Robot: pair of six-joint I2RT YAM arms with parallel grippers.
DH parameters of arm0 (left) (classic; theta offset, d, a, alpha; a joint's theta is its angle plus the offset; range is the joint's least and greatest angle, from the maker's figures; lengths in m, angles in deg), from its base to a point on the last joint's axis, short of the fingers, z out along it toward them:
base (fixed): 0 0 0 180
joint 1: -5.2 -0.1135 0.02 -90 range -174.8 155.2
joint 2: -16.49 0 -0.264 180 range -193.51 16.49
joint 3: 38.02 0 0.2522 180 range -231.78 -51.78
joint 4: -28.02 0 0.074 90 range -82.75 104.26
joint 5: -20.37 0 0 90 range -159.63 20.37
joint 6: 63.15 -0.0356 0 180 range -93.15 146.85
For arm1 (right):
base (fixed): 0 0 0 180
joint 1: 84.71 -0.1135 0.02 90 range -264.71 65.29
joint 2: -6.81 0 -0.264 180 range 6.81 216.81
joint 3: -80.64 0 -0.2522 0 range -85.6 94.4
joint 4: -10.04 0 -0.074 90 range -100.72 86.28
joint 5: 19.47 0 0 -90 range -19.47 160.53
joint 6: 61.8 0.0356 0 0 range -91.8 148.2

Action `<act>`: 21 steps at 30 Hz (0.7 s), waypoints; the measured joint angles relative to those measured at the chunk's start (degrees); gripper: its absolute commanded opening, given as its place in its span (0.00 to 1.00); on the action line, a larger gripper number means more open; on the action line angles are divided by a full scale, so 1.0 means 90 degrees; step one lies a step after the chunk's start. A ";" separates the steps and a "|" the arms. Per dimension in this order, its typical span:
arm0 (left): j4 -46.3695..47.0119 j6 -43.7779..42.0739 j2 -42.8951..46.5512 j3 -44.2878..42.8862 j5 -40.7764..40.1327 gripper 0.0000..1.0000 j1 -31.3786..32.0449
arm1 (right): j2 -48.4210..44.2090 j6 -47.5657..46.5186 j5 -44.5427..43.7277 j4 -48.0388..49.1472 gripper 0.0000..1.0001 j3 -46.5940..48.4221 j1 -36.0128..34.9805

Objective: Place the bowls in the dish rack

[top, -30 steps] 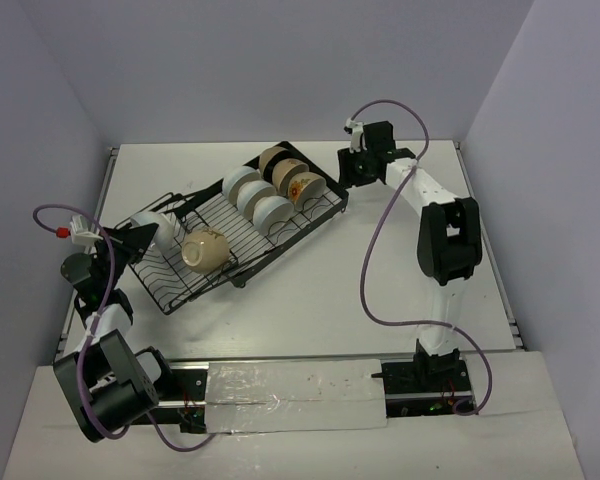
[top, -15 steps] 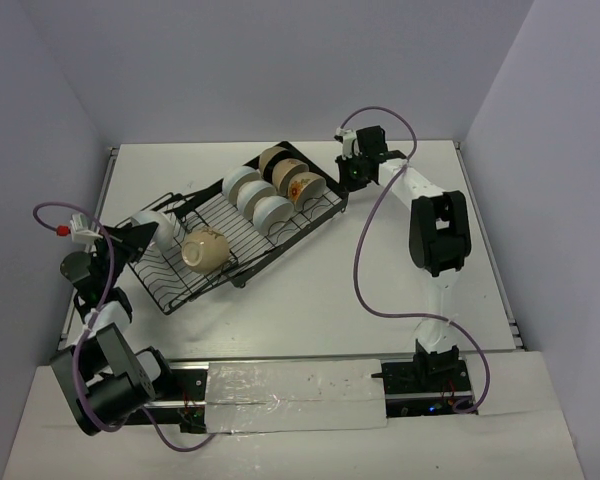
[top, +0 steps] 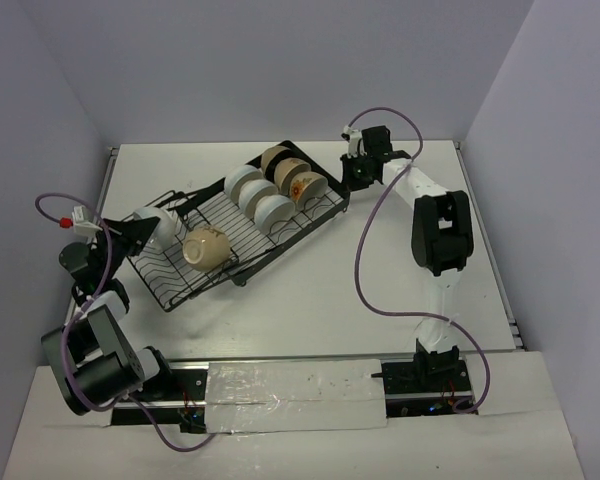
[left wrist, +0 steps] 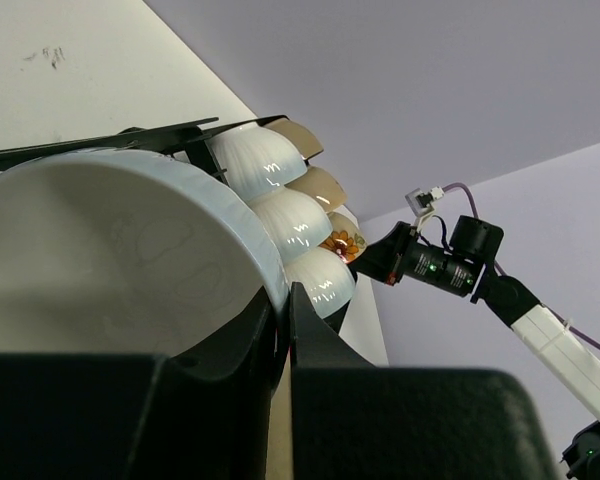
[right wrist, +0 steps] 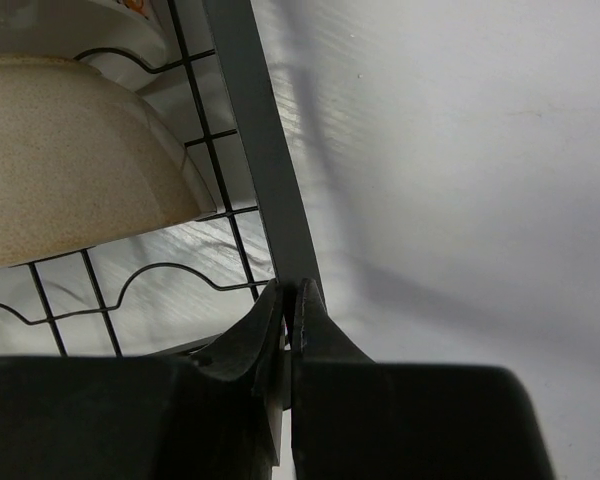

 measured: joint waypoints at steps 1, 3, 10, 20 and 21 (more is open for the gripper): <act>0.0000 0.0010 -0.0034 -0.0032 -0.0012 0.05 0.0034 | 0.0000 0.0053 0.0036 0.0012 0.00 -0.0010 0.0029; -0.0012 0.0012 -0.0092 -0.0087 -0.0051 0.05 0.0124 | 0.0000 0.0138 0.0100 0.0066 0.00 -0.0039 0.0102; -0.0017 0.0090 -0.0347 -0.0311 -0.0146 0.05 0.0447 | -0.0066 0.0304 0.0083 0.0338 0.00 -0.0233 0.0325; 0.0063 0.0301 -0.0529 -0.0454 -0.0192 0.06 0.0712 | -0.0333 0.0661 0.0090 0.0568 0.00 -0.0687 0.0678; 0.0068 0.0299 -0.0508 -0.0435 -0.0194 0.06 0.0716 | -0.0350 0.0663 0.0092 0.0583 0.00 -0.0714 0.0697</act>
